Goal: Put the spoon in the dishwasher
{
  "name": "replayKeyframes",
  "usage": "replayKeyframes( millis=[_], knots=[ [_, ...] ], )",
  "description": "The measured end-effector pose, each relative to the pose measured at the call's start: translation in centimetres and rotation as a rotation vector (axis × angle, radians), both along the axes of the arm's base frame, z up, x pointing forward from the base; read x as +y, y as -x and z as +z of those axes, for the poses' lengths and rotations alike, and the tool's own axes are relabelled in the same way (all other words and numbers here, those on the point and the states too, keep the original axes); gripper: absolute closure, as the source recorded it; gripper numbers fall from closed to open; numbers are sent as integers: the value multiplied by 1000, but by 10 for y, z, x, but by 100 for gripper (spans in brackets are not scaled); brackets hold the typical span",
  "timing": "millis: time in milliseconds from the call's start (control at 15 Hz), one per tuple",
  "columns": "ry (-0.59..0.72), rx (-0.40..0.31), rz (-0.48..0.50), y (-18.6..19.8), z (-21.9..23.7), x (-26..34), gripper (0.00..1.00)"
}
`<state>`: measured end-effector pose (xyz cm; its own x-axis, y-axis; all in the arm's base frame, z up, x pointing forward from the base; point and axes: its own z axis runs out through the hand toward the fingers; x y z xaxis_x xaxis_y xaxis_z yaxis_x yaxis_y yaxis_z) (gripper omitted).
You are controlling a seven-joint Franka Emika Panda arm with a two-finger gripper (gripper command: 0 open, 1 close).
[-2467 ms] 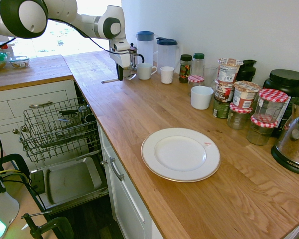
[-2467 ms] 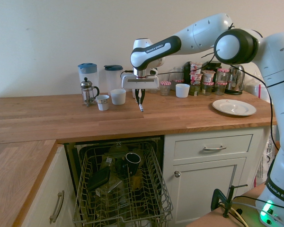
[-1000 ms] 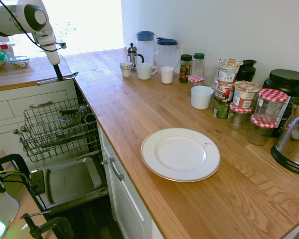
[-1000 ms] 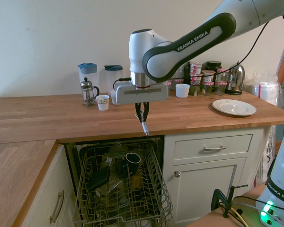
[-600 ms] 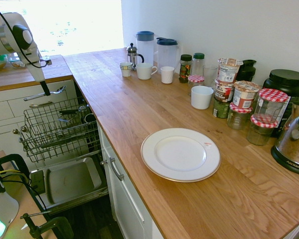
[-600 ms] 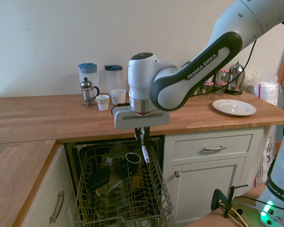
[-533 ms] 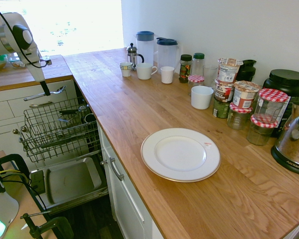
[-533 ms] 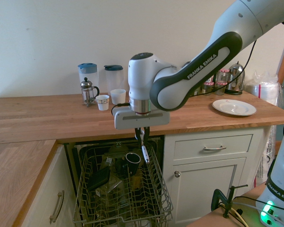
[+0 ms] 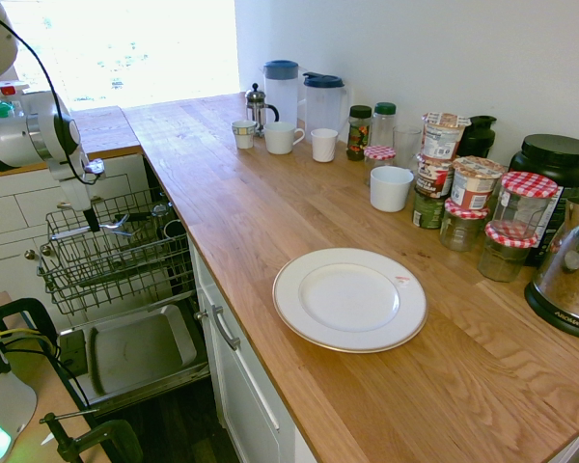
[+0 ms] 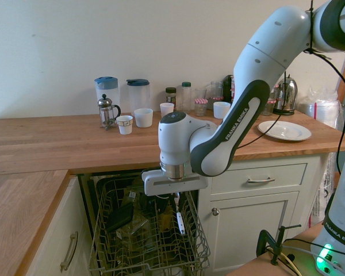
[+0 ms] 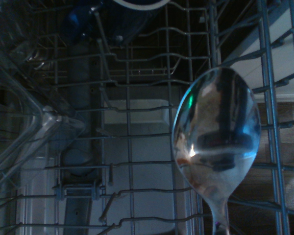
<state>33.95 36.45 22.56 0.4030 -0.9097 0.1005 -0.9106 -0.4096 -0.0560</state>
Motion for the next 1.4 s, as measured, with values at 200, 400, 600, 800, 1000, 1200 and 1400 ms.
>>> replayKeyframes(
  millis=[200, 400, 600, 800, 1000, 1200, 1400],
  knots=[
    [-1, 23, -10, -6, -32, -4, 100],
    [-2, 44, -14, -11, -66, -3, 100],
    [-7, 54, -24, -19, -95, -1, 100],
    [-7, 65, -36, -25, -119, -3, 100],
    [-3, 75, -28, -25, -131, -3, 0],
    [1, 74, -16, -22, -134, -1, 0],
    [1, 74, -9, -23, -134, 0, 0]
  ],
)
